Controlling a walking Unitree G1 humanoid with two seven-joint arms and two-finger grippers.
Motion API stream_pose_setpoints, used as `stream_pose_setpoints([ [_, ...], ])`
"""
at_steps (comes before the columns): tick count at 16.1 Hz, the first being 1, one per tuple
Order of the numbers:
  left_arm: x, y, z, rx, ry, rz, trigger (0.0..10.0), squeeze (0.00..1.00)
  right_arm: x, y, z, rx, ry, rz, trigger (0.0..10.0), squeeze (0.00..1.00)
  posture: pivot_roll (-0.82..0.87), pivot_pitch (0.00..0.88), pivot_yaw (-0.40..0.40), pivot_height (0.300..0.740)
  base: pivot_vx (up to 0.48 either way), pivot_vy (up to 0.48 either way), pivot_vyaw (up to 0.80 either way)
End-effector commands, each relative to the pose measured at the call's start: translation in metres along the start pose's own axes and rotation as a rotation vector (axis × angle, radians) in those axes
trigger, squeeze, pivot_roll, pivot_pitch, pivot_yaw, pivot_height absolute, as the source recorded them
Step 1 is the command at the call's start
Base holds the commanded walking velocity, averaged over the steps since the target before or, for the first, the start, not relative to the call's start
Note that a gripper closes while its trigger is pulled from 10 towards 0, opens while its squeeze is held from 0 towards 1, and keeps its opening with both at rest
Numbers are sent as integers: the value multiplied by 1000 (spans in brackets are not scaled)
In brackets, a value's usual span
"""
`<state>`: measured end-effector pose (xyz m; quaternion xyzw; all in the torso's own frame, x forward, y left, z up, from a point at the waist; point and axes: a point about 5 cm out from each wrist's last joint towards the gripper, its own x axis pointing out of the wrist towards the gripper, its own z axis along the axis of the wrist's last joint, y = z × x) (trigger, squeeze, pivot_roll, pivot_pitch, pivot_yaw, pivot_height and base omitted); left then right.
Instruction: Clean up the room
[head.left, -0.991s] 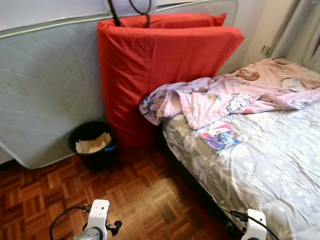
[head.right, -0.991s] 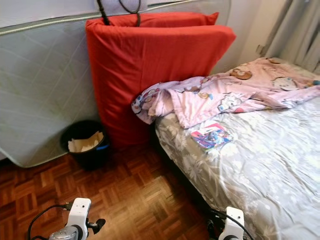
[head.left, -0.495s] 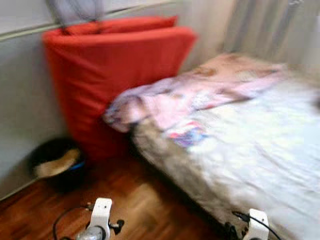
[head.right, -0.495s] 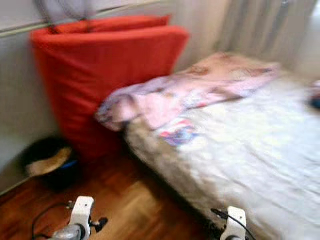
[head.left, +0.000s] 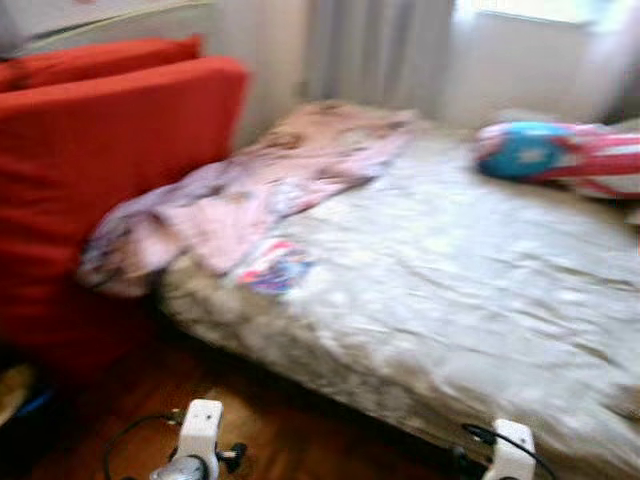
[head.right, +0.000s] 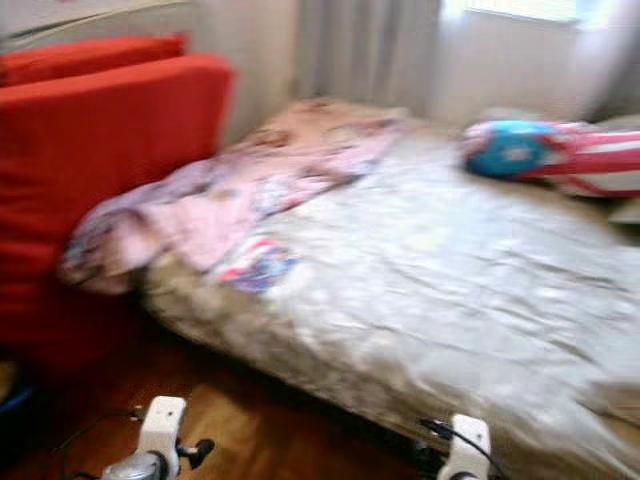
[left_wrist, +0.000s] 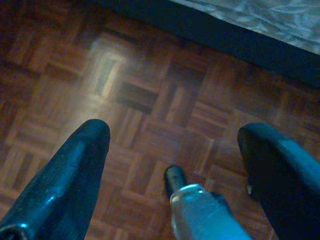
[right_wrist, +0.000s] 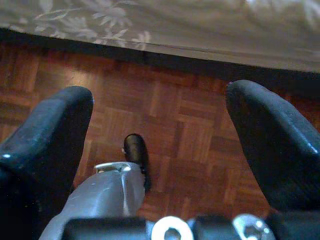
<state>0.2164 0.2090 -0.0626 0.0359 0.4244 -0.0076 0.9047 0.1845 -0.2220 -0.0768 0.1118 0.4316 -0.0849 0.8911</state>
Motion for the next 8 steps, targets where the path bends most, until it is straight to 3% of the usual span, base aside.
stream_pose_setpoints([
  [1,0,-1,-2,-1,11,-1,10000,0,-1,-4,-1,-4,6,-12,10000,0,15,0,-29,740,0,0,-800],
  [8,0,-1,-2,-6,13,0,10000,0,-1,-4,-1,-5,7,-9,10000,0,17,0,-28,740,0,0,-800],
])
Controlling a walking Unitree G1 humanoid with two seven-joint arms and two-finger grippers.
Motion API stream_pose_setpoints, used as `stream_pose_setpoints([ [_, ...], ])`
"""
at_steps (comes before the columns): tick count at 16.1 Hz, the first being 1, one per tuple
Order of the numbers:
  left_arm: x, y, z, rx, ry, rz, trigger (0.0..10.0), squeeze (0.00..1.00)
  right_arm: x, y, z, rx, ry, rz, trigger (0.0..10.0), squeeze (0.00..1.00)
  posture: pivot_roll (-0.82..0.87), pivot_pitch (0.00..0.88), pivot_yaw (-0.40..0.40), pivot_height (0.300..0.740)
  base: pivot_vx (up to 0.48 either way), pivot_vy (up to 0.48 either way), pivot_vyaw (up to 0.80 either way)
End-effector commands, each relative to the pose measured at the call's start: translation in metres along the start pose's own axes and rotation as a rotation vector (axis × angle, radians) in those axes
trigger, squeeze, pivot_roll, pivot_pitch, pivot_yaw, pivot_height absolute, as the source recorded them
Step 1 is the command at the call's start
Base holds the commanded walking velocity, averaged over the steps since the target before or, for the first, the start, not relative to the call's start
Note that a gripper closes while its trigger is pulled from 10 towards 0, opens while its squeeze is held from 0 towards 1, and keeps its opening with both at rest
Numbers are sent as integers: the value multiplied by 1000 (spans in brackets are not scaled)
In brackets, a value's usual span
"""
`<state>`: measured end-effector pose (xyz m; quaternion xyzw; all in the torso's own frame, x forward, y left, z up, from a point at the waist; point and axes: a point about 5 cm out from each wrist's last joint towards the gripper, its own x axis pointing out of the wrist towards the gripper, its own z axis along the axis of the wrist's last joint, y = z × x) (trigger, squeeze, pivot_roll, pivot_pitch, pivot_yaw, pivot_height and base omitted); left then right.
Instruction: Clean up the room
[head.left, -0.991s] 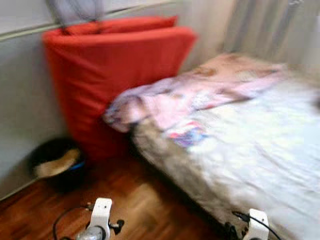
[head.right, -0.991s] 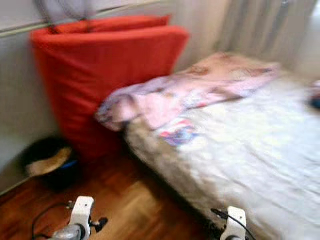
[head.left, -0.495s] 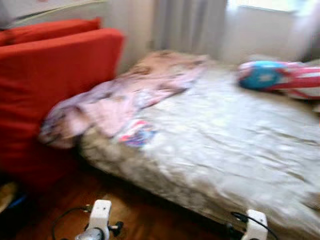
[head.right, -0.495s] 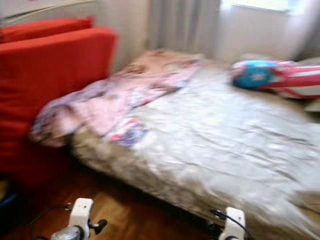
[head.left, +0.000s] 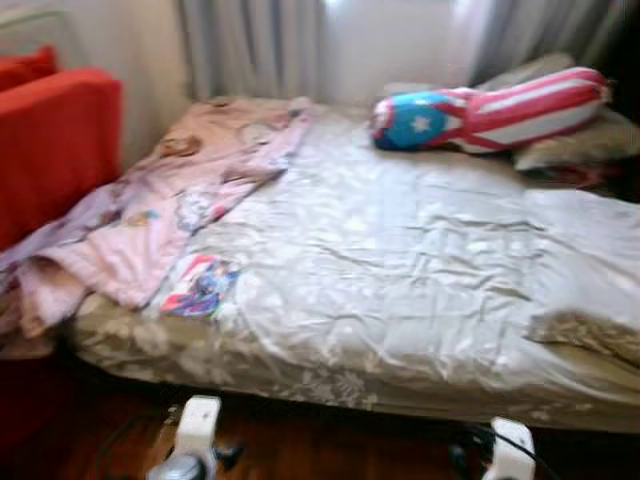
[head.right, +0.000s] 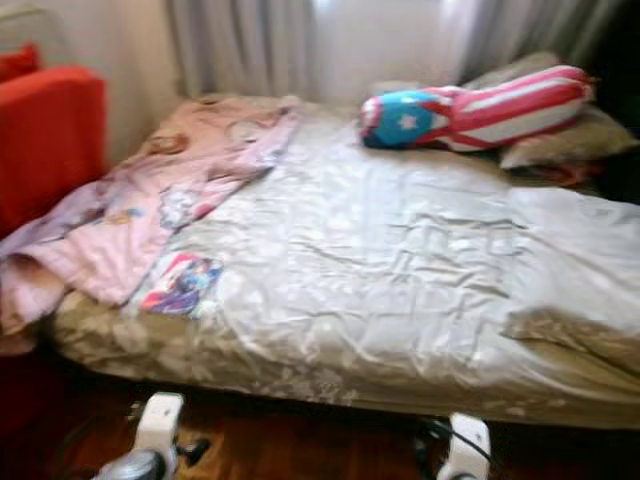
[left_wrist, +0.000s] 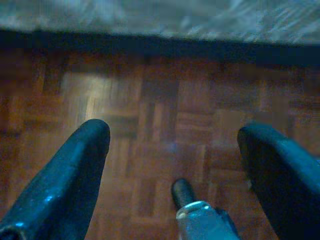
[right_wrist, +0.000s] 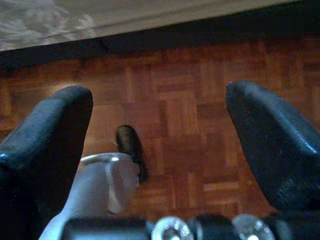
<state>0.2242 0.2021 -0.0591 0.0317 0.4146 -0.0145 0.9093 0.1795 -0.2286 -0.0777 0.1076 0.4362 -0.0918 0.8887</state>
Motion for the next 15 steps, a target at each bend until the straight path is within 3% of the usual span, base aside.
stream_pose_setpoints([
  [1,-3,6,-11,-4,35,16,10000,0,1,4,1,-3,-2,8,10000,0,16,0,-27,740,0,0,-800],
  [11,-3,6,-13,-31,48,24,10000,0,1,4,3,25,-26,7,10000,0,17,0,-27,740,0,0,0],
  [15,-3,6,-13,-19,55,24,10000,0,1,4,3,27,-27,7,10000,0,18,0,-27,740,0,480,0],
])
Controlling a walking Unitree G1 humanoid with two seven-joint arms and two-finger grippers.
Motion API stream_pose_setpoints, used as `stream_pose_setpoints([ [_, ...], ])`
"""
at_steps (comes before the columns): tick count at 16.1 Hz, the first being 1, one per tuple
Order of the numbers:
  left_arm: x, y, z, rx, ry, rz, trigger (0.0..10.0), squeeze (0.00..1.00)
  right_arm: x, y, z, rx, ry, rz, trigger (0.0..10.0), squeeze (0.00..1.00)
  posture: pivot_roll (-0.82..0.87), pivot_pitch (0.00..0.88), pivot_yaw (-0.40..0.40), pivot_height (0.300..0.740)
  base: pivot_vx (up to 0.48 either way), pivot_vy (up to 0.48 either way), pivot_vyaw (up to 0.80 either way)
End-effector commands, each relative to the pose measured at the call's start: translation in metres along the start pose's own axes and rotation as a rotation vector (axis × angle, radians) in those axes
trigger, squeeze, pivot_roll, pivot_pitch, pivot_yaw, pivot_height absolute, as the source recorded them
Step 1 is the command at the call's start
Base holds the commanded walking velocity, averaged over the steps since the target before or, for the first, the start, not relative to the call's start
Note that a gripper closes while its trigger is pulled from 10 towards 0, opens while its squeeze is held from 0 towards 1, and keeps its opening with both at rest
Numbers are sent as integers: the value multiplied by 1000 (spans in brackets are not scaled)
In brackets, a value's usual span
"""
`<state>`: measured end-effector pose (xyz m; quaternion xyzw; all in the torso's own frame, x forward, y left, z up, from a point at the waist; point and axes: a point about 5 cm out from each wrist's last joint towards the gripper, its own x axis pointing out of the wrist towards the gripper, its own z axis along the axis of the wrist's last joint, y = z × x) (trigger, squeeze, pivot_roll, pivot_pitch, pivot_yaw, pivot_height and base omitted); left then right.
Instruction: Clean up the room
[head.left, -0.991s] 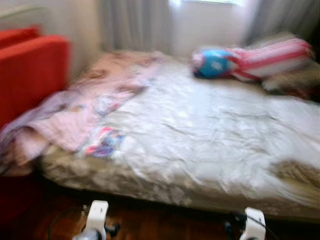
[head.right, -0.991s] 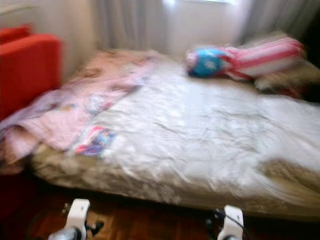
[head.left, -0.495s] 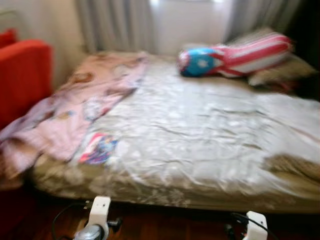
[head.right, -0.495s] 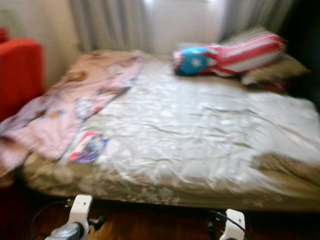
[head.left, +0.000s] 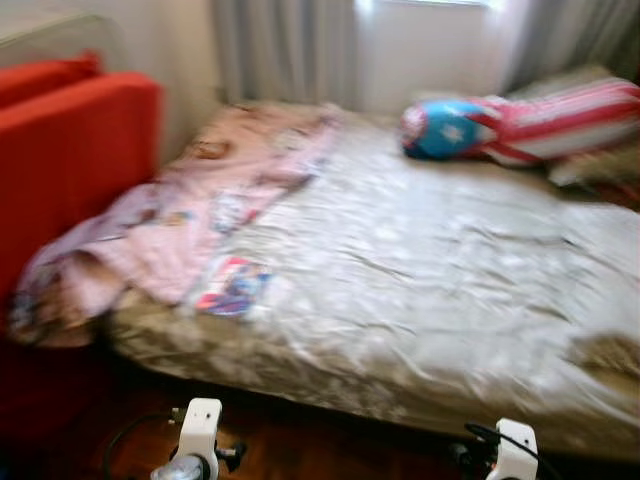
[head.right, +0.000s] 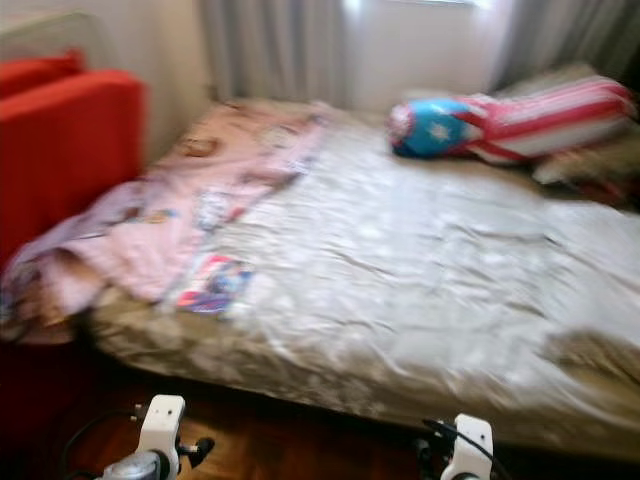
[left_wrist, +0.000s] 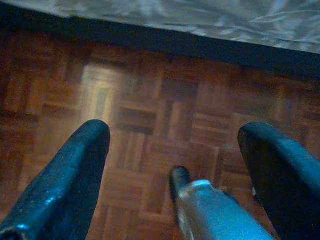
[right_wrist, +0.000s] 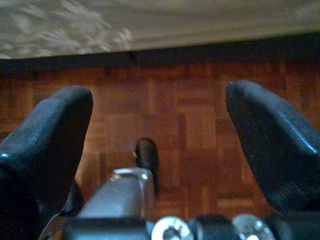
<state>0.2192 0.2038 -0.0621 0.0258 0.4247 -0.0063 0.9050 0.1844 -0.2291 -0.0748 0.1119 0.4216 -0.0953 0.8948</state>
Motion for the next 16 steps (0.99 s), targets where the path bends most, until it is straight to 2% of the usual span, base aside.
stream_pose_setpoints([
  [1,-1,5,-7,-1,33,15,10000,0,0,3,-3,15,4,5,10000,0,18,0,-27,740,0,480,0],
  [16,-1,5,-6,6,35,12,10000,0,0,4,-2,23,-3,12,10000,0,20,0,-27,740,0,462,0],
])
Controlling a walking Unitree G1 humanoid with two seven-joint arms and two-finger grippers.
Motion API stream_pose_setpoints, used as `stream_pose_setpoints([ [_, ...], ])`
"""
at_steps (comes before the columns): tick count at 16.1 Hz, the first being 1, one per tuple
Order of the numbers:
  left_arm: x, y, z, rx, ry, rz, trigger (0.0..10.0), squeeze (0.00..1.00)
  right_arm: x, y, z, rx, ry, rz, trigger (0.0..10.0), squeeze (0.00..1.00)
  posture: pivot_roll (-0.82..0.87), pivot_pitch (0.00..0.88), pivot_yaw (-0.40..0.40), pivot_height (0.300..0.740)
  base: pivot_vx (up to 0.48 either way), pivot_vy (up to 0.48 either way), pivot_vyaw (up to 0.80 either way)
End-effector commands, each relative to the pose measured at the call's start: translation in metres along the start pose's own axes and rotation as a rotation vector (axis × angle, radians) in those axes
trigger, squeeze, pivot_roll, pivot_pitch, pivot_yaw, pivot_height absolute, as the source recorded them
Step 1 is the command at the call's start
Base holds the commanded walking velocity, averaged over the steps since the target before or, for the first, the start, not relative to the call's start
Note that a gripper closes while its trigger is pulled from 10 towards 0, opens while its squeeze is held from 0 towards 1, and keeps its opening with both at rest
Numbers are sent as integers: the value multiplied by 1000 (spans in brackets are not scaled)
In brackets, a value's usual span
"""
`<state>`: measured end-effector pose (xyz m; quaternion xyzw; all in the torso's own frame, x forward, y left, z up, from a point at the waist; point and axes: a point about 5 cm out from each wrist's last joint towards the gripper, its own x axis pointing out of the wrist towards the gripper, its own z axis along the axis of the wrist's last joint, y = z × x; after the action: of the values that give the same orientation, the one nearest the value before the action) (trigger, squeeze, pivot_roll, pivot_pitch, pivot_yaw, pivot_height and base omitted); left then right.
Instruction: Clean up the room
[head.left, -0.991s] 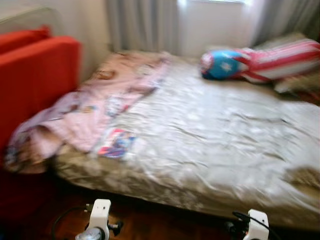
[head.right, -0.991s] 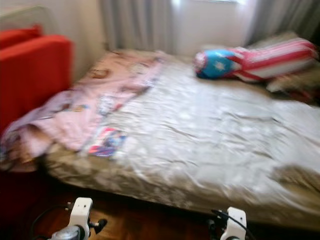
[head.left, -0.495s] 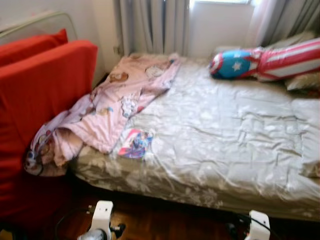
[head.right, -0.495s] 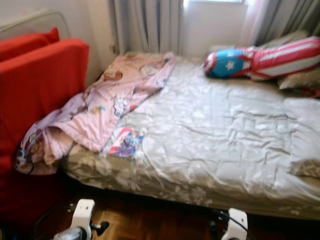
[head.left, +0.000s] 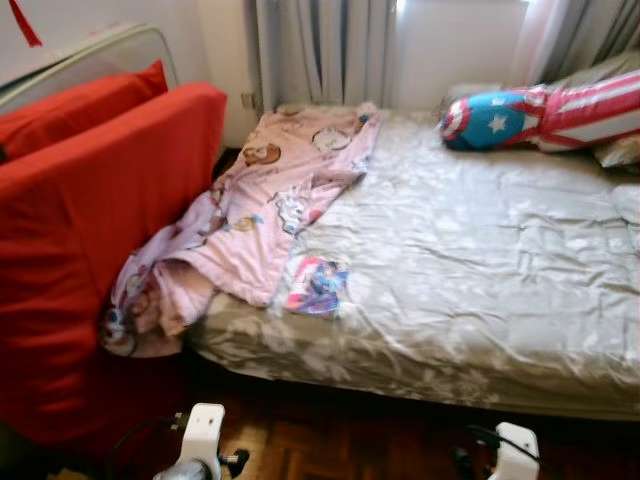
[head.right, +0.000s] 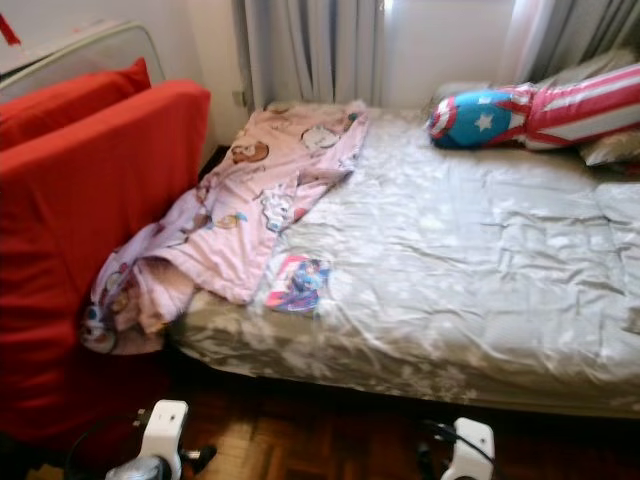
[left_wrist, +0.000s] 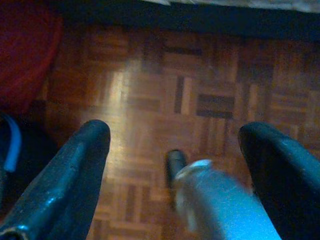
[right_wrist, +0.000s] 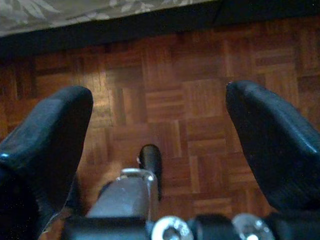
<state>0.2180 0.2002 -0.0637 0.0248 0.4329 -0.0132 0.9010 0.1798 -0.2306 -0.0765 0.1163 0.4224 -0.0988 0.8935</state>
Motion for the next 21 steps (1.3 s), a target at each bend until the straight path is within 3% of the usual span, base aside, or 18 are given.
stream_pose_setpoints([
  [1,-2,9,-4,12,16,27,10000,0,2,7,2,12,-6,15,10000,0,20,0,-27,740,0,274,0],
  [9,-2,9,-5,7,17,18,10000,0,2,7,1,10,-7,16,10000,0,21,0,-28,740,0,0,0],
  [12,-2,9,-5,4,18,14,10000,0,2,7,2,-21,-10,21,10000,0,21,0,-28,740,305,0,0],
  [17,-2,8,-6,6,23,5,10000,0,2,7,2,-29,-9,23,10000,0,20,0,-26,740,327,0,685],
  [21,-2,8,-6,6,25,2,10000,0,2,7,1,-12,-3,11,10000,0,21,0,-28,740,330,0,0],
])
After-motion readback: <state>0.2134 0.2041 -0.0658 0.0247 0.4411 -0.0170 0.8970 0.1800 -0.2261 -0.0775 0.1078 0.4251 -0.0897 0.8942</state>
